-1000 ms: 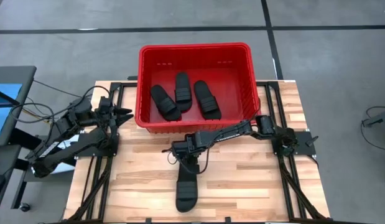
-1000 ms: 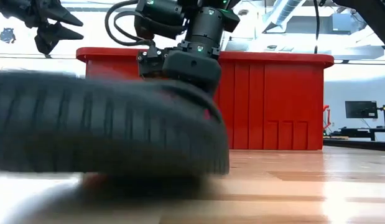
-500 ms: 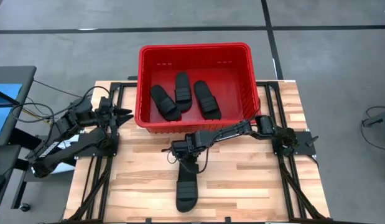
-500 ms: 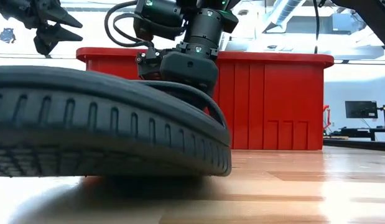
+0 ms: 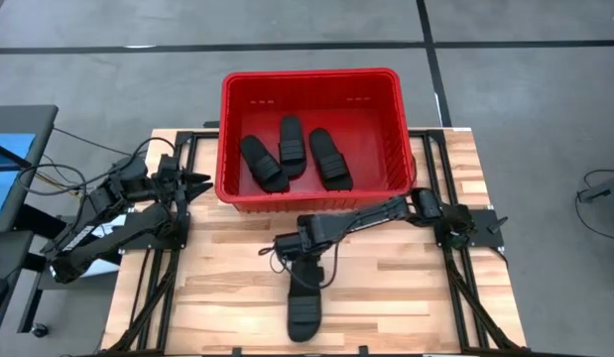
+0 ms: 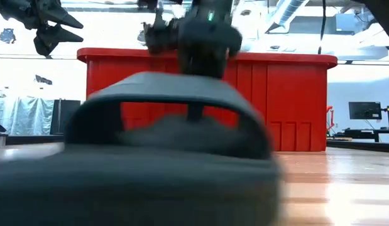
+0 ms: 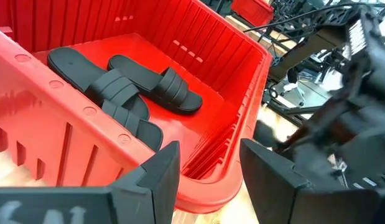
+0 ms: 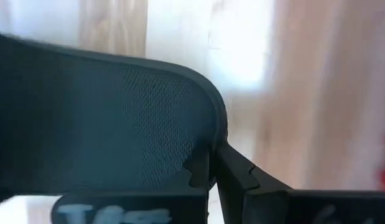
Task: Pick and place slides into bin
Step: Put the black slide into the red container
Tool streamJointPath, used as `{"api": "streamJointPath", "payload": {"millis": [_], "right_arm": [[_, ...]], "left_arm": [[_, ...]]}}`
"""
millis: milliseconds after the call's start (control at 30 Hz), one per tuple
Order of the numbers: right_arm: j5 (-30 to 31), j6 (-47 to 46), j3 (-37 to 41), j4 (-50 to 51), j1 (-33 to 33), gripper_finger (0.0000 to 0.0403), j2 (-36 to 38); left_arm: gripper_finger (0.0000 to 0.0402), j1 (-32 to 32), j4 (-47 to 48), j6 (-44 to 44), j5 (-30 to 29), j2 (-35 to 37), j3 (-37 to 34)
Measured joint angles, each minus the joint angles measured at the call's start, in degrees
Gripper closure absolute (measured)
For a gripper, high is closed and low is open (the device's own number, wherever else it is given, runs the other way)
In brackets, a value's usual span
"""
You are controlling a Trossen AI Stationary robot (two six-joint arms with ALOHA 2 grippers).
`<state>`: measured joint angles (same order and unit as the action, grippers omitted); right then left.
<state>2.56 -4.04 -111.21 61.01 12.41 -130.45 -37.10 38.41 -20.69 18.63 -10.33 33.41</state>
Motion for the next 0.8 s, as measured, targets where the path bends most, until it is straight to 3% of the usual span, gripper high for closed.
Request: {"api": "streamJointPath", "payload": {"millis": [433, 800], "right_arm": [[10.8, -0.9, -2.8, 7.2, 3.7, 0.0403, 10.3], [23.6, -0.7, -2.9, 10.8, 5.2, 0.0402, 20.9]], "left_arm": [[0.0244, 0.0, 0.0, -0.1, 0.0, 0.0, 0.0], [0.0244, 0.0, -0.1, -0.1, 0.0, 0.0, 0.0]]}}
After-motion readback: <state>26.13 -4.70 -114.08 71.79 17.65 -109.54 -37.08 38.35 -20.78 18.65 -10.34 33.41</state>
